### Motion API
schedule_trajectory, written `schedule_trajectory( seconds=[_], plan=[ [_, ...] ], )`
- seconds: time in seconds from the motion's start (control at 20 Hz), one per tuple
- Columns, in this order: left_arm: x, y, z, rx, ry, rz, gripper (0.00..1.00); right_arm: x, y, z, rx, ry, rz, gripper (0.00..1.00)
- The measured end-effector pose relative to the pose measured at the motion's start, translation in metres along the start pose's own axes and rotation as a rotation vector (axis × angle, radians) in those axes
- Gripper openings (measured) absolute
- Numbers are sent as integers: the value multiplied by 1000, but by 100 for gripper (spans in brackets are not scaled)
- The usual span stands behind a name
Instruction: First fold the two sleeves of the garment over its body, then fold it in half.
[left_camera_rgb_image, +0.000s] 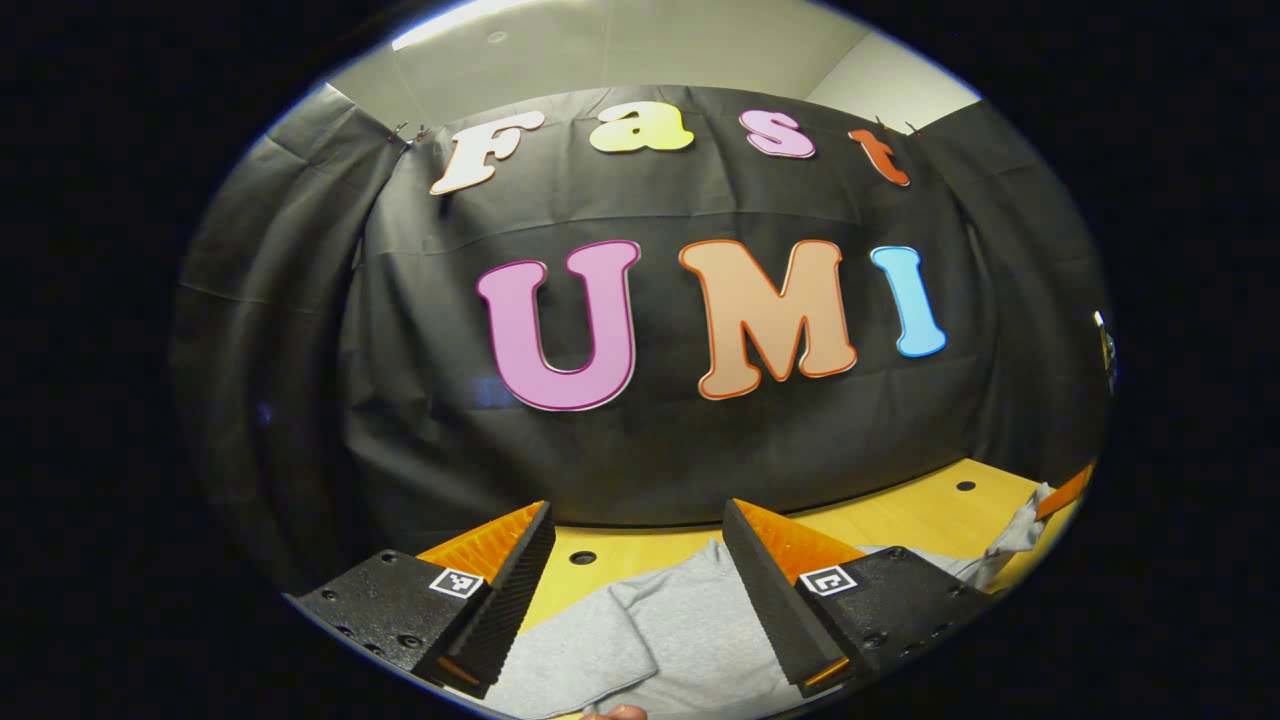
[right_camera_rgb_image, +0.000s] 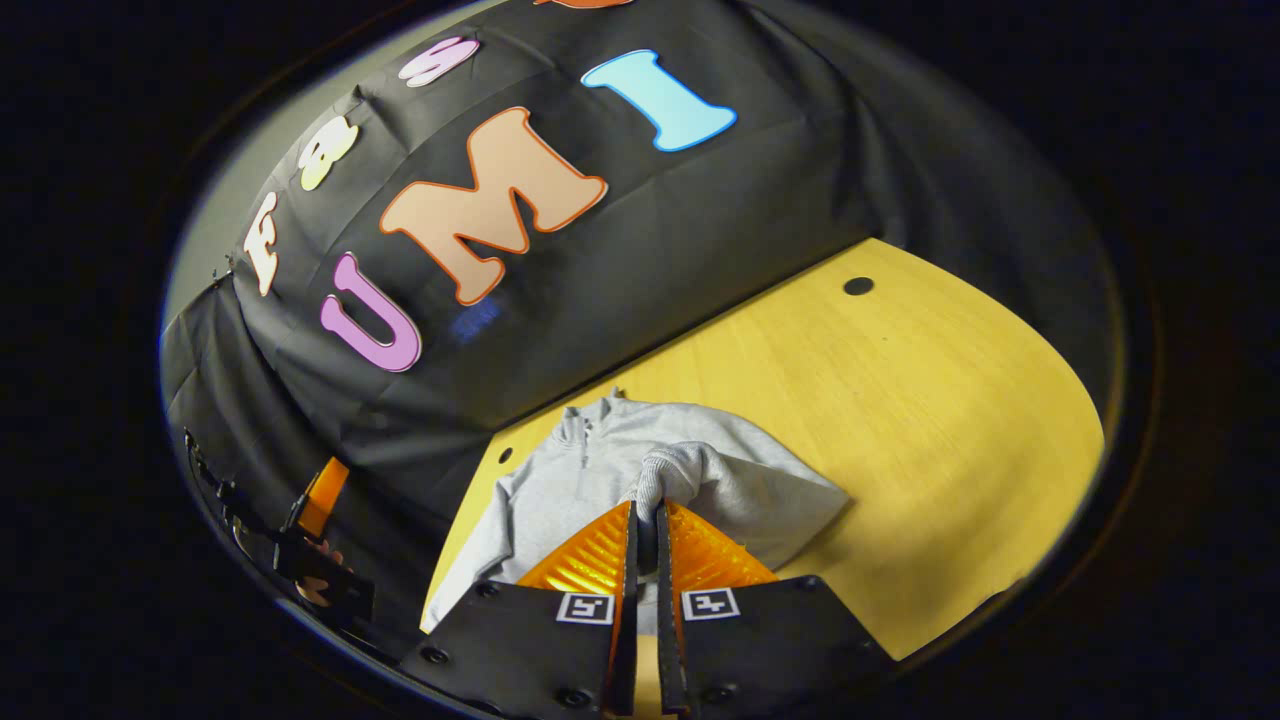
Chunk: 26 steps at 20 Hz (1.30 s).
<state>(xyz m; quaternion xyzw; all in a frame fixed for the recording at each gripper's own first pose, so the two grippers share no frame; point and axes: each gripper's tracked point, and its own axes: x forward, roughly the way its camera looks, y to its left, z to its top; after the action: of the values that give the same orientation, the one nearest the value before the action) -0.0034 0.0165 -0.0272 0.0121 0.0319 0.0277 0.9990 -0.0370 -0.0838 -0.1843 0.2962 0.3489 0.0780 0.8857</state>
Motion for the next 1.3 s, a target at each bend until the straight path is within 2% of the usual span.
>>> schedule_trajectory(
  seconds=[0.05, 0.45, 0.9, 1.3],
  plan=[
    [-2, 9, -1, 2, 4, 18, 98, 8, 9, 1, -2, 3, 16, 11],
    [-23, 88, -11, 12, 26, 168, 99, 75, 97, 8, -61, 35, 150, 10],
    [-49, 155, -30, -13, 65, 297, 98, 133, 183, -25, -90, 121, 271, 10],
    [-71, 199, -49, -23, 102, 385, 98, 183, 249, -77, -127, 213, 345, 10]
  ],
)
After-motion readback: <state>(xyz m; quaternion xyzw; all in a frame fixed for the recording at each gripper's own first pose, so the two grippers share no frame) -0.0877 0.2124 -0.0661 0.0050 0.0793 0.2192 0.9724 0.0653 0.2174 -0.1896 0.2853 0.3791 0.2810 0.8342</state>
